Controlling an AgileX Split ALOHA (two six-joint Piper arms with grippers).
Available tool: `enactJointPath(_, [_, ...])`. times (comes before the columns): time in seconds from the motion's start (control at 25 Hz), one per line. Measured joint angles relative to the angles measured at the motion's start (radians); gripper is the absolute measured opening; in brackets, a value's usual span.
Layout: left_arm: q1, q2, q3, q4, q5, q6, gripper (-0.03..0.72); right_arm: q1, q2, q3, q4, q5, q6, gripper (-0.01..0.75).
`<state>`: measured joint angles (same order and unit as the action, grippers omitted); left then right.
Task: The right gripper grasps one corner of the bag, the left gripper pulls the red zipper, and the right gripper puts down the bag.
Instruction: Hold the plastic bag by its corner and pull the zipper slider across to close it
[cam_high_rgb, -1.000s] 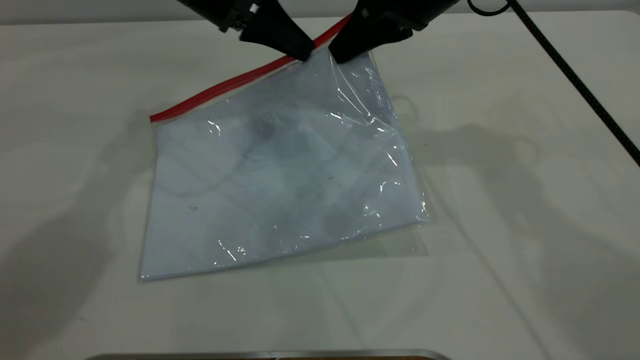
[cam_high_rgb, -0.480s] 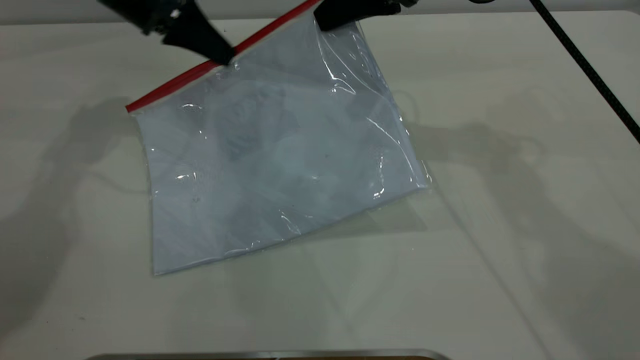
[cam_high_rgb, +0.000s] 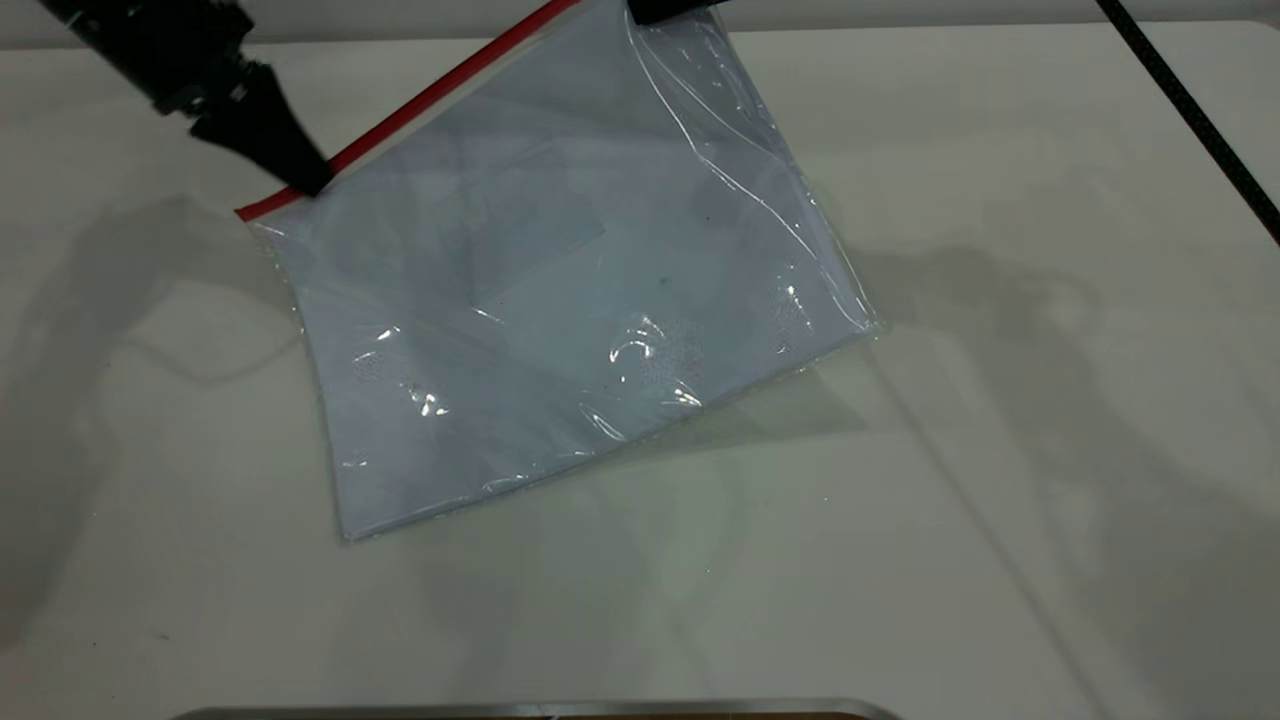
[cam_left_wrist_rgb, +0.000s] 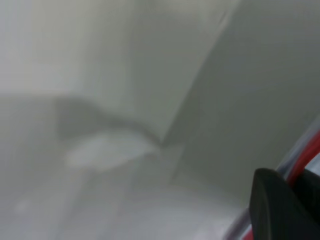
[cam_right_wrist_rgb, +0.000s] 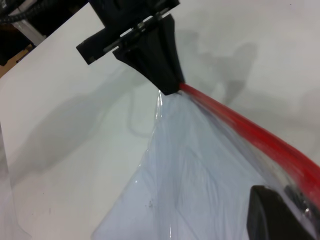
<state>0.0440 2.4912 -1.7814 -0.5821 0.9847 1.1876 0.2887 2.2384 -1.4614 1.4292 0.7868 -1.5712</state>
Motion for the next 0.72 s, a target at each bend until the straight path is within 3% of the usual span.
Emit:
enactJointPath(0.2, [0.007, 0.0, 0.0, 0.164, -0.022, -0.083, 0.091, -0.001, -0.002, 0.0, 0.001, 0.001, 0.0, 0.033])
enactJointPath(0.52, [0.012, 0.0, 0.0, 0.129, -0.032, -0.111, 0.108, -0.003, -0.006, 0.0, 0.002, 0.001, 0.0, 0.033])
enactJointPath(0.72, [0.02, -0.043, 0.001, 0.063, -0.05, -0.114, 0.216, -0.015, 0.025, 0.0, 0.009, -0.021, 0.0, 0.038])
